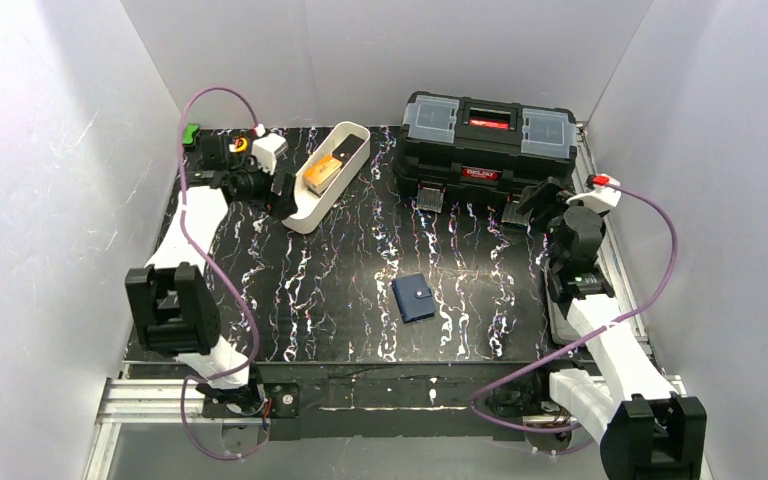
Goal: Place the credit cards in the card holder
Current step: Move the storage box to the center of the board.
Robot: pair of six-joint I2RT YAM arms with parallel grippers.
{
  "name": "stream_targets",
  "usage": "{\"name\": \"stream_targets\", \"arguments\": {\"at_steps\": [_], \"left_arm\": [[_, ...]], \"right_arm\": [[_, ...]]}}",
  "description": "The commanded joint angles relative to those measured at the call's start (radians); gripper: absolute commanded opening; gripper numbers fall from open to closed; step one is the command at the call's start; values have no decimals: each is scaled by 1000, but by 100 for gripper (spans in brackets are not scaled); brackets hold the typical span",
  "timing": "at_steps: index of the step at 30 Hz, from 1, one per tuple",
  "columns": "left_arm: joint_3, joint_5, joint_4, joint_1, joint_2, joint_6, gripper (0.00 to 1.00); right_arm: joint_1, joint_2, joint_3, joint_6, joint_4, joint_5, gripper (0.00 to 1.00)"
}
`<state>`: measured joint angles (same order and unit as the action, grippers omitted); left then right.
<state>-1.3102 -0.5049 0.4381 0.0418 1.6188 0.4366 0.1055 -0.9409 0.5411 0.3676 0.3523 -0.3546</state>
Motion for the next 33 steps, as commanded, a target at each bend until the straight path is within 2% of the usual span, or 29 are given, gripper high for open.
{"name": "stream_targets", "arguments": {"at_steps": [1, 3, 4, 5, 6, 8, 9, 11, 19, 26, 33], "left_arm": [[-70, -103, 256, 62, -176, 21, 99], [-84, -65, 225, 75, -225, -53, 99], [-72, 10, 187, 75, -256, -126, 99], [-59, 165, 165, 76, -269, -234, 99], [-43, 222, 159, 76, -277, -273, 99], [-44, 87, 209, 82, -266, -153, 99], [-42, 61, 214, 78, -263, -143, 99], [-34, 66, 171, 66, -257, -182, 92], [-113, 285, 71, -27, -41, -319, 80], [-273, 339, 47, -80, 225, -294, 65], [-298, 389, -14, -90, 328, -263, 57]], "right_arm": [[-23, 44, 105, 305, -261, 192, 100], [-22, 47, 104, 259, -214, 353, 100], [-16, 46, 100, 242, -189, 405, 100], [8, 42, 106, 210, -189, 408, 100], [56, 32, 128, 165, -222, 372, 100], [198, -18, 220, 57, -308, 218, 100], [259, -53, 247, 22, -344, 171, 100], [371, -111, 301, -15, -394, 109, 100], [652, -210, 359, -93, -430, -119, 100], [720, -175, 343, -113, -454, -208, 100], [736, -162, 358, -116, -481, -225, 95]]}}
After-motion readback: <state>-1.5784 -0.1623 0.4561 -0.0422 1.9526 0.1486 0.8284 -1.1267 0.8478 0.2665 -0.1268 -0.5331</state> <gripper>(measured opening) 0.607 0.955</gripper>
